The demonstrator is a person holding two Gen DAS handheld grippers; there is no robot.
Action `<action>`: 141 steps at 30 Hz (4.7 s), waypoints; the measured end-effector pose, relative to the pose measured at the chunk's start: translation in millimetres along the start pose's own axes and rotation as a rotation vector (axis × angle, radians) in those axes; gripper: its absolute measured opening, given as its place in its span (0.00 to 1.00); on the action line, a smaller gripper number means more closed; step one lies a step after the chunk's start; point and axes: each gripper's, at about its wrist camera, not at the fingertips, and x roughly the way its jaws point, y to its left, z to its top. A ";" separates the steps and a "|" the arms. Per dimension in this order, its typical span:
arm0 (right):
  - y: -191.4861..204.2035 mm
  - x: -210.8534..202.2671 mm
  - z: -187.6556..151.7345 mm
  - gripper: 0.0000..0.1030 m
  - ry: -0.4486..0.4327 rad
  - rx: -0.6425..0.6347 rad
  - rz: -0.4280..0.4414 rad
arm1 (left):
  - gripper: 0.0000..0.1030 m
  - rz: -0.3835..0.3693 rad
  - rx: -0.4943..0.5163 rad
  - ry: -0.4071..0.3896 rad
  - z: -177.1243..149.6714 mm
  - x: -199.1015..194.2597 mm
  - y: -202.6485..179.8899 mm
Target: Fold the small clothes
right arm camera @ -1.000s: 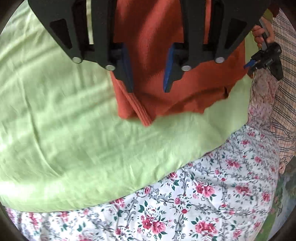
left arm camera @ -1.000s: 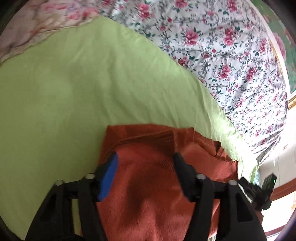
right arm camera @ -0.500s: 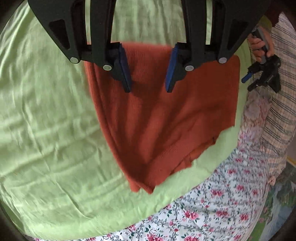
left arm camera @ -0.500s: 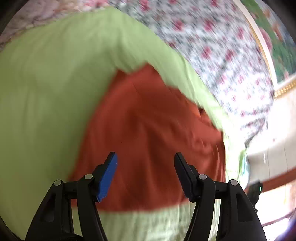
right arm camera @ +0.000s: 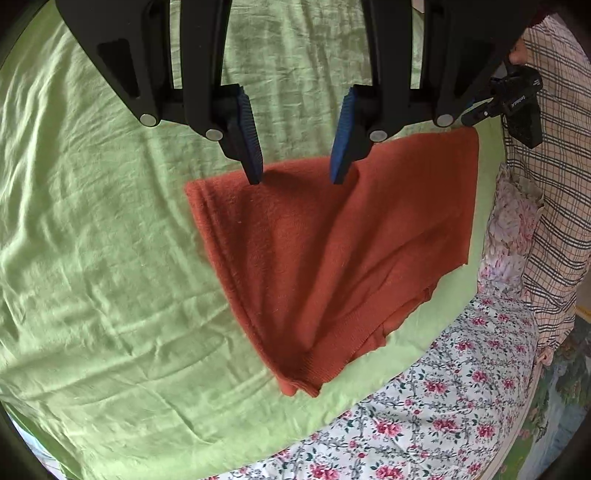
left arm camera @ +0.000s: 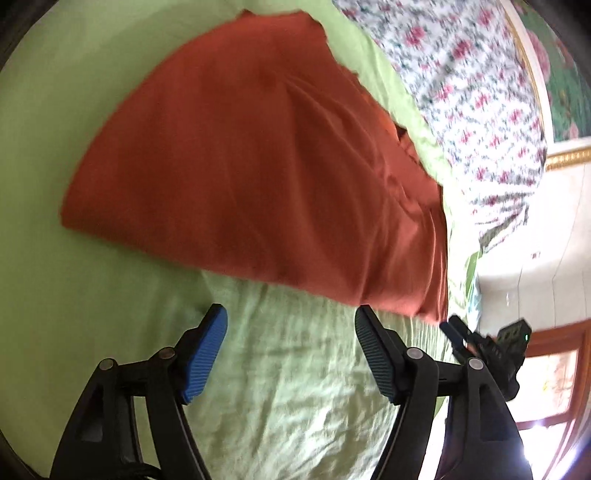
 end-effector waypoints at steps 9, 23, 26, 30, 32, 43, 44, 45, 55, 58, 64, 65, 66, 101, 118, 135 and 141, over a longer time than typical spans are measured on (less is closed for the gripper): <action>29.6 9.3 -2.5 0.38 0.020 -0.062 0.040 | 0.75 -0.028 -0.201 -0.140 37.8 -5.8 34.5; 38.8 18.4 25.0 0.38 0.008 -0.089 0.063 | 0.14 0.180 0.106 -0.221 70.0 -6.7 -31.2; 37.4 18.0 37.0 0.38 0.001 -0.091 0.077 | 0.12 0.193 0.242 -0.242 67.3 -11.2 -70.2; 34.0 19.0 53.3 0.38 0.006 -0.084 0.109 | 0.12 0.196 0.477 -0.242 57.4 1.9 -139.2; 33.3 20.3 62.7 0.38 0.012 -0.079 0.133 | 0.12 0.166 0.571 -0.227 50.3 13.2 -167.5; 53.4 74.8 97.2 0.58 0.194 -0.059 0.313 | 0.11 0.195 0.855 -0.069 4.2 117.3 -226.1; 55.2 79.2 99.0 0.58 0.203 -0.057 0.324 | 0.11 0.206 0.869 -0.069 2.8 119.5 -227.1; 57.1 85.7 102.4 0.59 0.210 -0.052 0.337 | 0.11 0.217 0.883 -0.068 1.7 121.5 -228.1; 58.8 141.0 141.5 0.64 0.289 -0.014 0.324 | 0.12 0.429 1.168 -0.132 -37.1 144.4 -249.0; 76.6 151.8 142.4 0.16 0.328 -0.117 0.267 | 0.12 0.439 1.193 -0.136 -40.6 142.6 -253.6; 84.0 80.5 154.5 0.14 0.159 -0.216 0.396 | 0.12 0.308 1.206 -0.180 -42.7 106.0 -284.8; 81.4 70.1 154.7 0.14 0.134 -0.226 0.403 | 0.12 0.280 1.206 -0.173 -43.9 106.2 -291.7; 73.8 56.2 154.8 0.14 0.101 -0.236 0.401 | 0.12 0.263 1.202 -0.160 -45.0 110.3 -296.0; -10.1 45.5 86.9 0.77 0.169 -0.305 -0.098 | 0.78 0.152 0.525 0.048 55.6 96.3 -182.7; -46.7 74.7 120.0 0.76 0.168 -0.075 0.098 | 0.78 -0.015 0.280 0.164 107.2 173.8 -156.1; 29.1 77.9 78.4 0.23 0.155 -0.119 0.351 | 0.23 -0.032 0.397 -0.055 110.4 37.9 -146.2; 83.5 115.2 48.4 0.22 0.220 -0.188 0.414 | 0.23 0.061 0.391 -0.086 108.9 0.8 -104.6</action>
